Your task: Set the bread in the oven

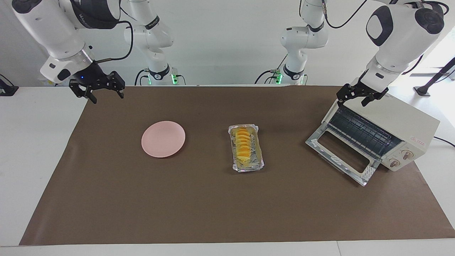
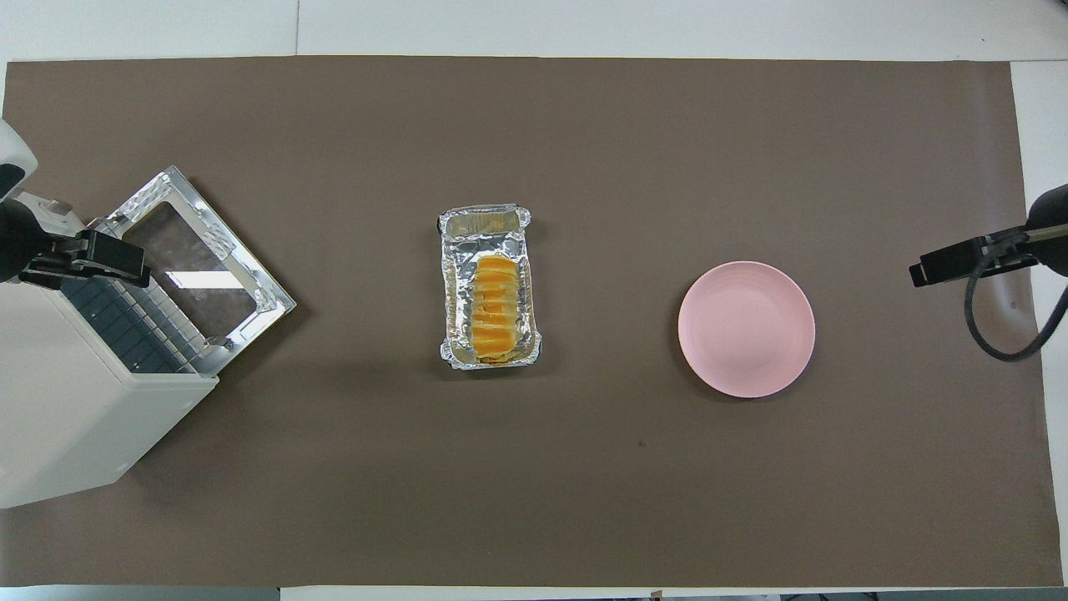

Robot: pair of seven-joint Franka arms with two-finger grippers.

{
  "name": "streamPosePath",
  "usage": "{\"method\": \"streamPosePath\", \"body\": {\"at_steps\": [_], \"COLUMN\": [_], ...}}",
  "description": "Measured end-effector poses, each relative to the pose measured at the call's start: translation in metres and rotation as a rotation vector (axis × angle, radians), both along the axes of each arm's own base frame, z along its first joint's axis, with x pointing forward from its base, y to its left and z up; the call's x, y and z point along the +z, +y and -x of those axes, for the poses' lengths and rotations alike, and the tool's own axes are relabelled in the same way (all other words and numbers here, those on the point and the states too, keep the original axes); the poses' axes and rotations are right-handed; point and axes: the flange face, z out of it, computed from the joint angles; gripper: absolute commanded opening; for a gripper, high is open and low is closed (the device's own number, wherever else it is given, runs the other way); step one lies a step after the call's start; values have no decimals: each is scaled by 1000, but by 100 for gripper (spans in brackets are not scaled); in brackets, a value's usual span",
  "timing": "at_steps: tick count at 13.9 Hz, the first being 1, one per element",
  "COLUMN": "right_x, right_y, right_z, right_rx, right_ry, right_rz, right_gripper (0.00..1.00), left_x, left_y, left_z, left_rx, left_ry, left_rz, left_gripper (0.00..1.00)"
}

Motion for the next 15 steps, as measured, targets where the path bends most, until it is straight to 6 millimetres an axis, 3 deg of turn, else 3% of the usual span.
{"method": "streamPosePath", "body": {"at_steps": [4,15], "right_x": [5,26], "right_y": [8,7], "right_z": [5,11], "right_rx": [-97,-135], "right_ry": [7,37], "right_rz": [11,84], "right_gripper": [100,100], "left_x": [0,0], "left_y": [0,0], "left_z": [0,0], "left_rx": [0,0], "left_ry": [0,0], "left_rz": [0,0], "left_gripper": [100,100]}}
